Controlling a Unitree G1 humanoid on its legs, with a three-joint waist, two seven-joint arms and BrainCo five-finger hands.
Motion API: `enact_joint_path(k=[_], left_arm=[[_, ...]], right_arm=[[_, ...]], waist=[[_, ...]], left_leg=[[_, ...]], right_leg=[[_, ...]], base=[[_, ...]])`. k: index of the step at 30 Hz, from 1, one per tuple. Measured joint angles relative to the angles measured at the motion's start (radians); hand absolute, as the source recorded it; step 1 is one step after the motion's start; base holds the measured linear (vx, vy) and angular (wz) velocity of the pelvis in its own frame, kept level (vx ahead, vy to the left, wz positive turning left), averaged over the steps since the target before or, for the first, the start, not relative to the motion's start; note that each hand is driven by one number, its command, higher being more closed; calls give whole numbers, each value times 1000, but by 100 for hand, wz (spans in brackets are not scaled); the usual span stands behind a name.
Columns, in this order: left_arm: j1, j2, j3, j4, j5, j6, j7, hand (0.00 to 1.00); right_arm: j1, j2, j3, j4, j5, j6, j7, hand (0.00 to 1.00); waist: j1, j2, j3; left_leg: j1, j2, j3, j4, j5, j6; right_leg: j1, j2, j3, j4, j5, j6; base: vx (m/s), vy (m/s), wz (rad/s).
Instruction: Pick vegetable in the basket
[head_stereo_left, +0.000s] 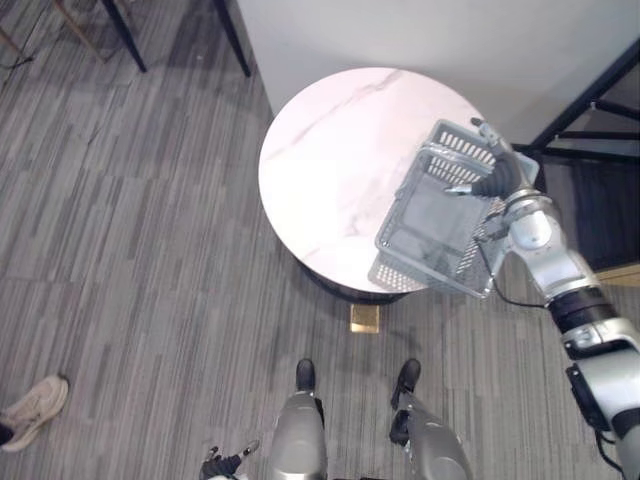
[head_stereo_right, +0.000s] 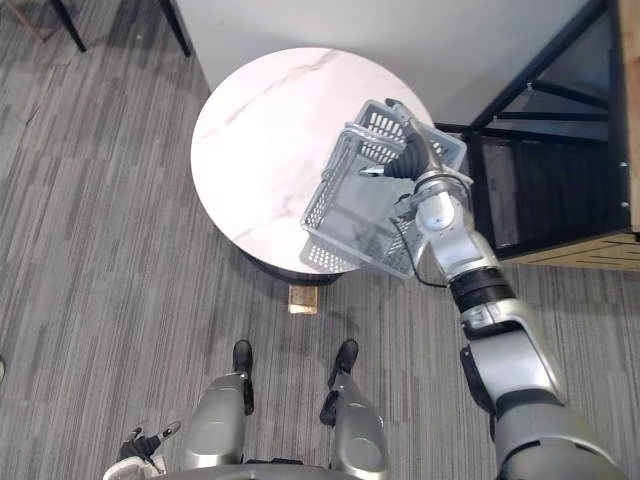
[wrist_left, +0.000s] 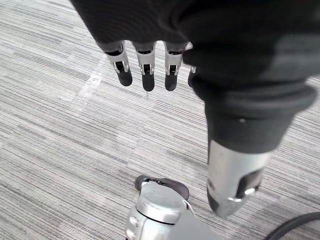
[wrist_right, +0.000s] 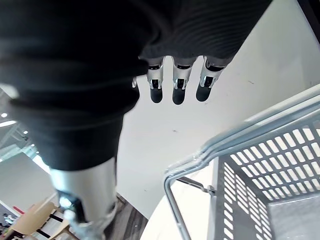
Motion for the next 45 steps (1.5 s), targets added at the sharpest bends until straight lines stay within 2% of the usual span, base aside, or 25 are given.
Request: enact_joint_path(k=[2, 4, 5, 11, 13, 17, 21, 23, 24, 30, 45], left_arm=[[0, 0, -1, 0, 0, 0, -2, 0], [-2, 0, -4, -2, 0, -1, -2, 0], [-14, 1, -25, -21, 0, -11, -21, 0], [-15, 1, -47, -35, -1, -13, -23, 0], [-20, 1, -57, -40, -18, -20, -34, 0], [-20, 1, -60, -40, -37, -20, -46, 0], [-20, 2, -75, -40, -37, -21, -57, 0], [-20, 2, -82, -40, -37, -20, -60, 0], [-20, 2, -85, -40, -37, -19, -61, 0], [-20, 3, -98, -39, -70, -17, -62, 0], [-26, 2, -149, -38, -76, -18, -67, 0]], right_arm=[[-32, -20, 0, 57, 0, -1, -1, 0], [-65, -29, 0, 90, 1, -2, 0, 0], [-100, -68, -4, 143, -2, -3, 0, 0], [-122, -81, -12, 182, -6, -3, 0, 0], [-153, -112, -13, 212, -65, -7, 2, 0], [-154, -131, -13, 227, -83, -10, 22, 0], [-154, -132, -13, 248, -121, -20, 26, 0], [-154, -132, -12, 248, -124, -39, 29, 0], [-155, -134, -12, 248, -143, -46, 30, 100], [-174, -157, -1, 261, -228, -51, 40, 100], [-214, -182, 86, 285, -276, -53, 62, 100]], waist=[[14, 4, 11], [13, 11, 21], [13, 28, 51], [12, 35, 57], [13, 47, 76], [13, 56, 87], [12, 59, 88], [12, 59, 88], [13, 60, 89], [16, 67, 93], [19, 83, 95]], left_leg=[[-10, 1, -1, 7, 0, 0], [-21, 1, -4, 20, -1, 2], [-44, 3, -13, 45, -5, 3], [-59, 10, -13, 54, -6, 1], [-64, 10, -13, 58, -6, 1], [-65, 11, -16, 58, -6, 1], [-65, 10, -17, 58, -6, 1], [-73, 11, -18, 59, -6, 1], [-81, 11, -19, 61, -6, 1], [-111, 10, -23, 69, -6, 2], [-128, 8, -22, 67, -6, 2]], right_leg=[[-7, 1, 0, 0, 4, -2], [-12, 1, 0, 0, 8, -4], [-14, 3, -3, -14, 19, -3], [-28, 10, -1, -17, 20, -4], [-32, 11, 0, -17, 23, -5], [-32, 12, 0, -18, 24, -5], [-34, 12, 2, -18, 24, -5], [-41, 13, 2, -17, 24, -5], [-49, 13, 2, -16, 24, -6], [-73, 12, -2, -16, 27, -7], [-93, 12, 0, -16, 27, -7]], base=[[-48, 2, 0], [-107, 11, 1], [-151, 16, 2], [-21, 2, 0], [0, 0, 0], [0, 0, 0], [0, 0, 0], [0, 0, 0], [0, 0, 0], [0, 0, 0], [0, 0, 0]])
